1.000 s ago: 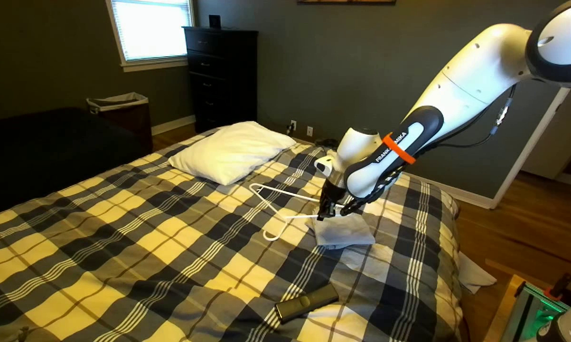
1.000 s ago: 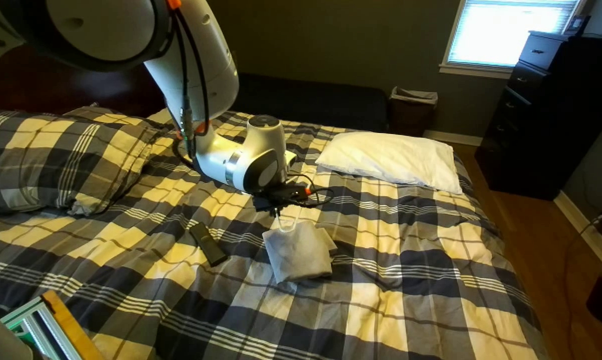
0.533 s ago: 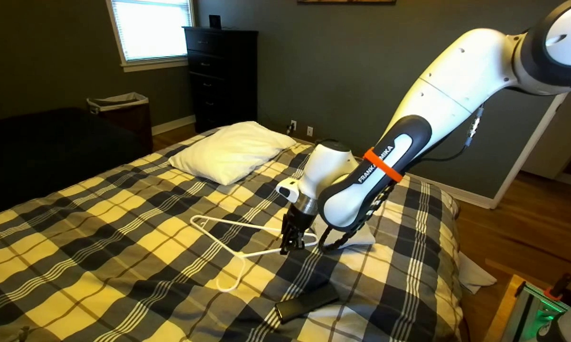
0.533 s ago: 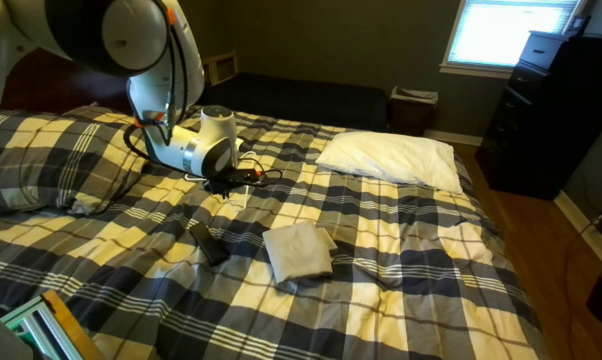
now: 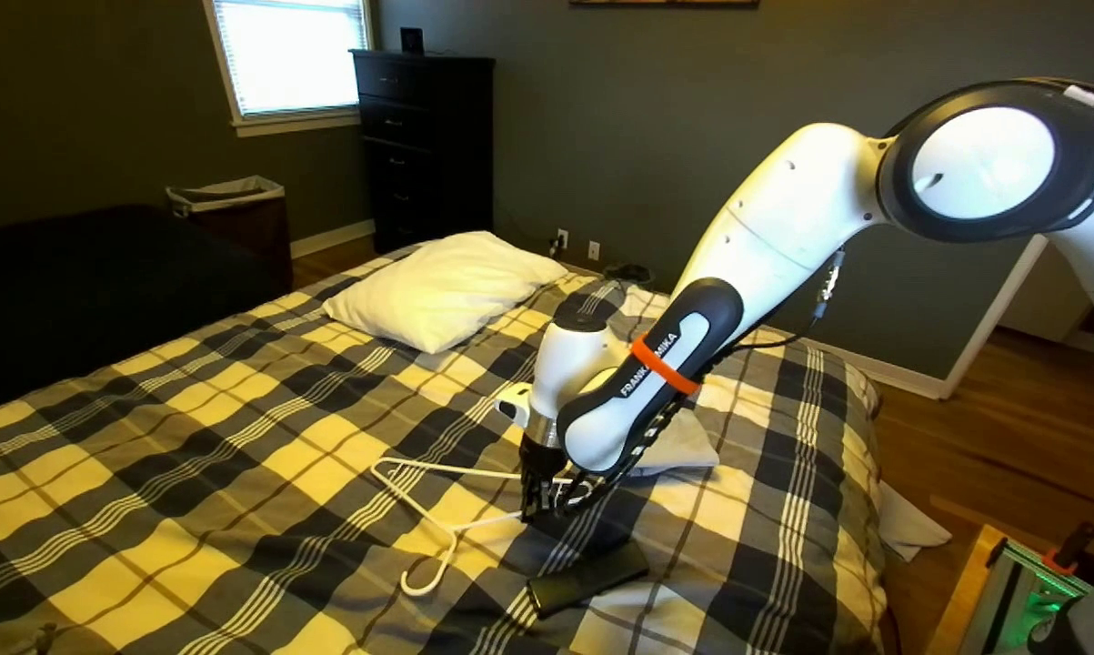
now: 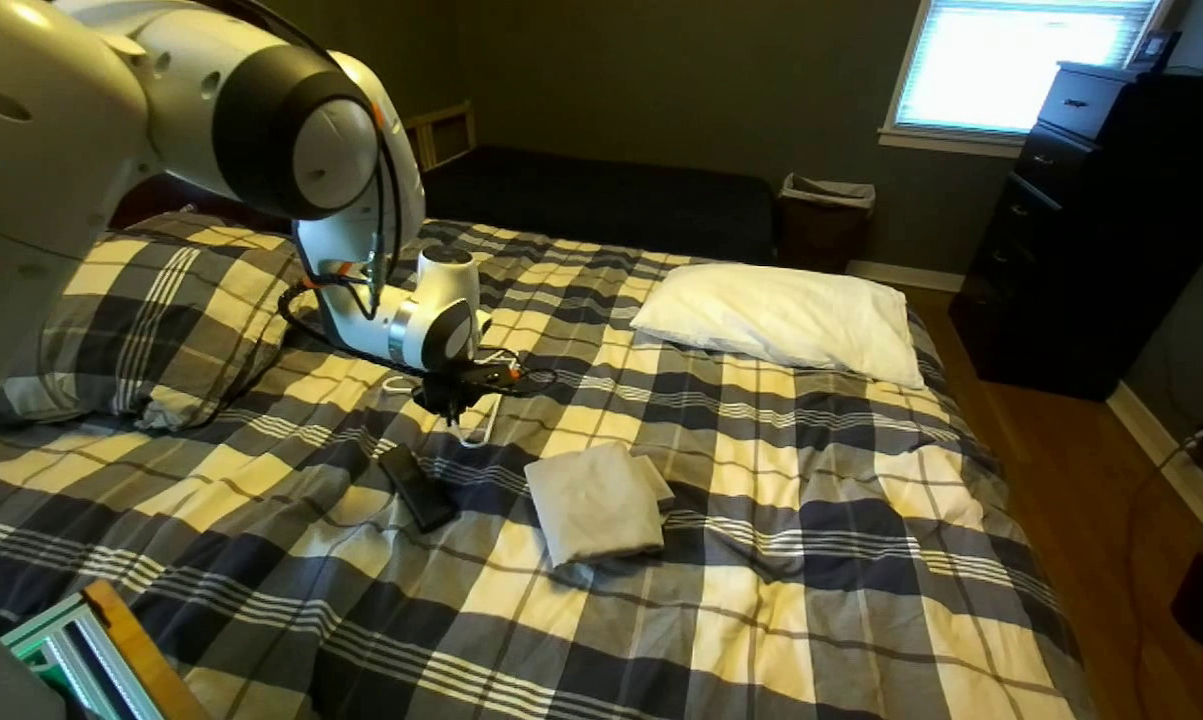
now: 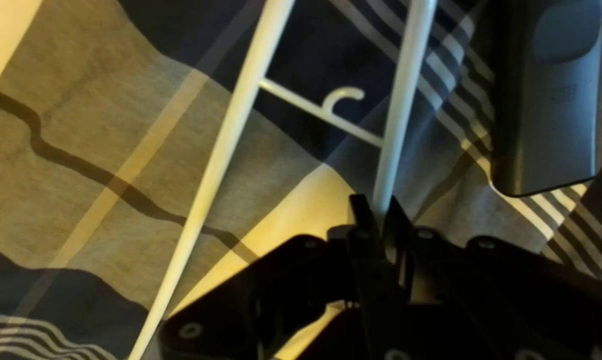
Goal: Shift the coat hanger and the remote to the left
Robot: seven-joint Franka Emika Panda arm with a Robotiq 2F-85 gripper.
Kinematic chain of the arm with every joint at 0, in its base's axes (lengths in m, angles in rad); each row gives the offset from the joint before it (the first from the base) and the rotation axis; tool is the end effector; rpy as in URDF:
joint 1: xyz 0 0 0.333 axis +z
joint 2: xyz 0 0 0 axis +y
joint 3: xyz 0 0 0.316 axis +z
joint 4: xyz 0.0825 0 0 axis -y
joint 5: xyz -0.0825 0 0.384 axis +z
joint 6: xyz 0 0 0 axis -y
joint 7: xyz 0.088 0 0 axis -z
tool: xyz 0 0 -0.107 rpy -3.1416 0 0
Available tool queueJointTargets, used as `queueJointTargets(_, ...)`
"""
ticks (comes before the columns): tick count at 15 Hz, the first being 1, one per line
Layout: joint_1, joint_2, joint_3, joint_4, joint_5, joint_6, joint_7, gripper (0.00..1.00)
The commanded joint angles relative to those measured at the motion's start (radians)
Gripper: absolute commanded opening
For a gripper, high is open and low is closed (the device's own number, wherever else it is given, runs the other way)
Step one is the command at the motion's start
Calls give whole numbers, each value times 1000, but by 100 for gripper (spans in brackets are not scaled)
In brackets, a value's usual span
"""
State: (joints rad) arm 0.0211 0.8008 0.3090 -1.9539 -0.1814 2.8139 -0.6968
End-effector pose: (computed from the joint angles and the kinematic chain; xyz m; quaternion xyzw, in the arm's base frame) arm 0.5729 0.2053 0.0899 -0.8499 -0.5189 -0.0666 0.0633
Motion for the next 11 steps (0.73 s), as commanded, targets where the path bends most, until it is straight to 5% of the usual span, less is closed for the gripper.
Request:
queueJointTargets(1, 1, 92, 9, 108, 8, -107, -3, 41)
queueJointTargets(6, -168, -77, 107, -78, 46, -90, -96, 79)
queueJointTargets(9, -378, -152, 254, -179, 143, -99, -298, 99)
queueJointTargets(10, -219, -82, 133, -69, 108, -86, -191, 99)
queueJointTargets(11, -255, -107, 151, -91, 127, -86, -226, 91)
